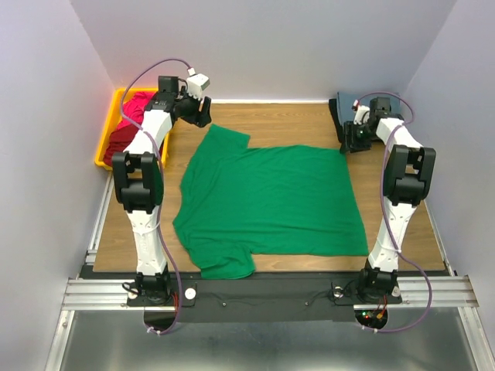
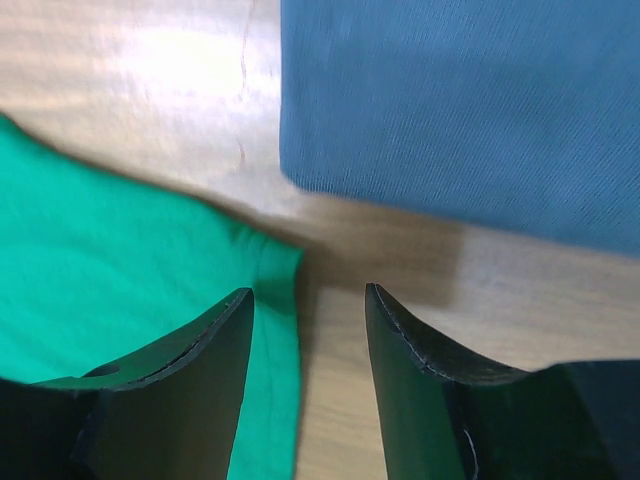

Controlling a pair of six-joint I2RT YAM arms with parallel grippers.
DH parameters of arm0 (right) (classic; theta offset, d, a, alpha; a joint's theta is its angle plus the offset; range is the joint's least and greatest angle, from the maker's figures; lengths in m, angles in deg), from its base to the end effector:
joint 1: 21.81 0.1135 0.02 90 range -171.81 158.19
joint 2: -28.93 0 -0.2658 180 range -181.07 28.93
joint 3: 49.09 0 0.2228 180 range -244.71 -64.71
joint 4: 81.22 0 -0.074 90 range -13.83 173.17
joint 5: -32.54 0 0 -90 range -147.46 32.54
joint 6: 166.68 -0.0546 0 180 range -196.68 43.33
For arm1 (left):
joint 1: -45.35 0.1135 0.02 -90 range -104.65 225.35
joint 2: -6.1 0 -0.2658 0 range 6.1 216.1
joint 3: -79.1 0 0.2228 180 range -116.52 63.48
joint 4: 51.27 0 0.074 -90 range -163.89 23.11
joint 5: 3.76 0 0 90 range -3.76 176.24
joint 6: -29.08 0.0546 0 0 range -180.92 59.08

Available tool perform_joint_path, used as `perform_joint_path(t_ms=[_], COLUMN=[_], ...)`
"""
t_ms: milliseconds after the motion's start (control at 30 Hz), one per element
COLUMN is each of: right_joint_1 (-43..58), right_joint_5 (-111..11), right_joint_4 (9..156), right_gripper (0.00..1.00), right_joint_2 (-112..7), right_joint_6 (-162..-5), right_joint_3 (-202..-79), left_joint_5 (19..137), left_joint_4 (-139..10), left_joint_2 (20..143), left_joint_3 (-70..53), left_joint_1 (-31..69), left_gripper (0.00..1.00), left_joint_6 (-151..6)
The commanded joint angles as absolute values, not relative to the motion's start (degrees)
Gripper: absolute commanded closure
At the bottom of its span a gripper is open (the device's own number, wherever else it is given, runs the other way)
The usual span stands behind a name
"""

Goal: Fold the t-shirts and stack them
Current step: Flatten the tshirt out

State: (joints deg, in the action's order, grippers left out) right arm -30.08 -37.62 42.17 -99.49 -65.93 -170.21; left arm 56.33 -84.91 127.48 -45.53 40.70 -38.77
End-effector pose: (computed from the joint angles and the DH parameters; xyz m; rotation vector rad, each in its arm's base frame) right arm 0.4592 -0.0480 0.1809 -0.1626 2.6139 0.3512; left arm 0.4817 -0.0665 0.2917 0.7687 1.8932 -0.3572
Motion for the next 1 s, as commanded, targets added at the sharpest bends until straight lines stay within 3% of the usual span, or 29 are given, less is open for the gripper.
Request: perform_joint_path(t_ms=[0,233,533,867,967], right_joint_1=[-29.37,-28.93,-26.73,-26.55,-26.55], right_joint_5=[-36.54,-35.75,-36.45,-37.33,-37.60], right_joint_4=[47.83,48.54,50.12,50.12,50.12], right_gripper=[0.46,0.47,0.71,0.75,0.76], right_joint_2=[-101.31,-103.60,-103.95,-105.01,-104.84], right_joint_6=[-69.38,-70.52,-70.08,-70.52,-70.43], right_joint_3=[-172.02,-171.59,-168.78,-169.83,-169.65], left_joint_5=[55.65,58.28,63.47,64.35,64.00], left_joint_4=[-81.48,-82.01,-83.05,-83.94,-84.20], left_joint_2=[129.93,138.10,147.59,152.26,153.40], left_joint_3=[-50.51,-56.22,-64.38,-67.47,-68.53], left_joint_1=[40.95,41.04,40.43,39.02,38.85], left_gripper=[0.26,0.26,0.24,0.25,0.31], left_joint_6=[-42.55,-43.87,-40.81,-37.98,-38.07])
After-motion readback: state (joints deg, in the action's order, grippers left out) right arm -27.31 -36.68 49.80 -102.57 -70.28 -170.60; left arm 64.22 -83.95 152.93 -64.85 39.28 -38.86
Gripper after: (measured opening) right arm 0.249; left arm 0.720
